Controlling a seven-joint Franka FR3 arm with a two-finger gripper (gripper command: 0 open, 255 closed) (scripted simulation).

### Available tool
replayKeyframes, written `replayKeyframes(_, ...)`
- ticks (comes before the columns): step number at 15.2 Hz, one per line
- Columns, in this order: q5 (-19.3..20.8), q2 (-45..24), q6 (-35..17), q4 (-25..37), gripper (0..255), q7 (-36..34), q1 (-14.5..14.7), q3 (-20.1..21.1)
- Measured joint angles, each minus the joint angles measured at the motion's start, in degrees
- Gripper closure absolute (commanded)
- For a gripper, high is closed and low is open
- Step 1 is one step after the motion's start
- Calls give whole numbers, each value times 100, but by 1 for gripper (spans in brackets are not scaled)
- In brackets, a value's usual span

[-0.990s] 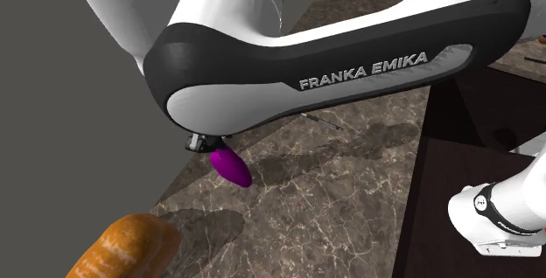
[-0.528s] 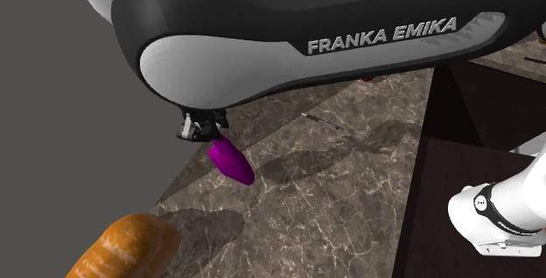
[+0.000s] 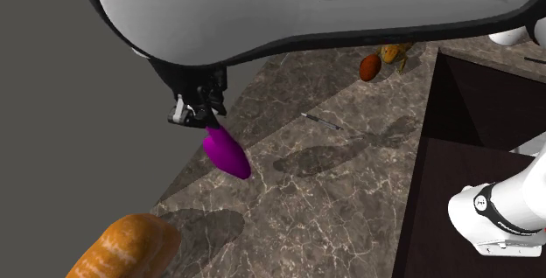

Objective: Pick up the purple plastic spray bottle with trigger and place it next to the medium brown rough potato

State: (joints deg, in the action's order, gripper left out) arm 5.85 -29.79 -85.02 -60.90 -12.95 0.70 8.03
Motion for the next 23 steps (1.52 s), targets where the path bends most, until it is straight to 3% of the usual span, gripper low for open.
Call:
replayKeyframes(9,67,-553,1053,1609,255,46,134,-23)
replayKeyframes(11,46,-350,978,1332,255,150,13,-34)
replayKeyframes(14,-43,426,419,7,255,413,-340,-72)
replayKeyframes(23,-156,1440,-108,-1465,255,1496,-1189,-403)
